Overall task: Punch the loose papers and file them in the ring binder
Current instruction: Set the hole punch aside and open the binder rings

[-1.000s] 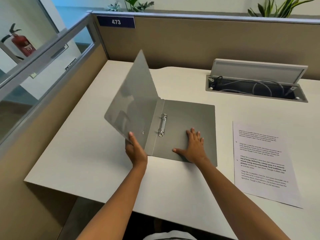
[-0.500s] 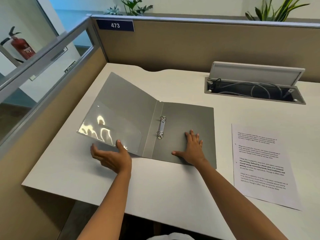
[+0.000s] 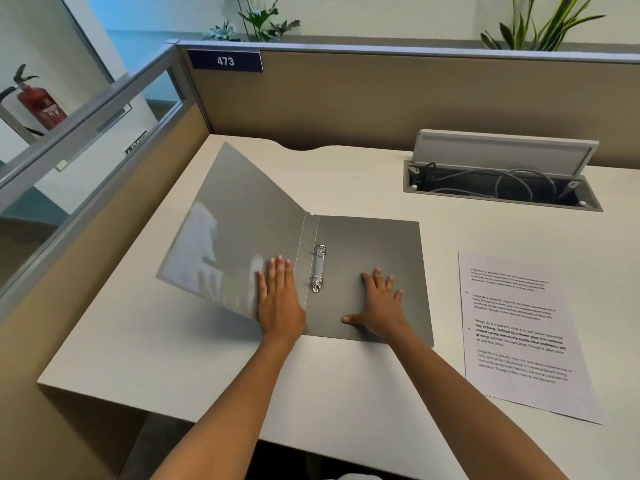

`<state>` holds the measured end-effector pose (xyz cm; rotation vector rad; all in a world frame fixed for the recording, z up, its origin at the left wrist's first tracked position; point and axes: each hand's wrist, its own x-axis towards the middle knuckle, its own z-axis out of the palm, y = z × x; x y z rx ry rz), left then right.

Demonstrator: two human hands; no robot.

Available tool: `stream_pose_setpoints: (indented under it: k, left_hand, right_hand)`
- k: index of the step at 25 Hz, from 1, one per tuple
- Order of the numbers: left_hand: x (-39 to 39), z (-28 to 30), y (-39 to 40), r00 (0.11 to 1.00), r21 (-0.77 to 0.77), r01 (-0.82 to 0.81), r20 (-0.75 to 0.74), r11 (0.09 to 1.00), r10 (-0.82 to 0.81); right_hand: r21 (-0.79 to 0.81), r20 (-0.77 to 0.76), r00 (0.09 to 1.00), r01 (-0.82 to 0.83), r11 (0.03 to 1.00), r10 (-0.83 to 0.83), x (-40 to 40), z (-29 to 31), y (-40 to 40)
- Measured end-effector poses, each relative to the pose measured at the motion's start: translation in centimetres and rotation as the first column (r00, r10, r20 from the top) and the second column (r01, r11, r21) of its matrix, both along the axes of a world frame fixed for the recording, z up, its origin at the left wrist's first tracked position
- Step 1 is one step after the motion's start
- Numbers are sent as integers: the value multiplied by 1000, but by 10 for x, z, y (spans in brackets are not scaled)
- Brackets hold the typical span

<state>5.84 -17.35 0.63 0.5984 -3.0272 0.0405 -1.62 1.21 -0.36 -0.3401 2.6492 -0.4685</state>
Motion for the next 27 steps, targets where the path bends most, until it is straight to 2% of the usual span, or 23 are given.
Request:
stream_pose_setpoints:
  k: [2,7,10,12,14,19,27]
  left_hand:
    - [-6,1,10,997,-1,11,76,1000,-11]
    - [-2,-4,19,997,54,28,70,998,-31]
    - [4,-11,17,998,59,28,50,998,-31]
    - [6,-13,13,998,43,26,62,999,-29]
    - [6,-14,10,996,13,35,81,999,-36]
    - [5,-16,8,995,11,35,93,999,-36]
    - [5,-11,13,992,87,-42,124,995,31]
  right_hand:
    - [53,-7,1000,-12,999,12,8,3,1]
    - [208,-89,990,-89,974,109,31,12,-6]
    - [199,-173,938,-267,943,302,31,19,-16]
    - [143,-135,887,-424,895,442,29,22,-24]
    - [128,-74,859,-496,859,507,25,24,-28]
    - [107,53,865,-502,858,499,13,29,-26]
    - [48,92,859,-508,860,503,7,36,-24]
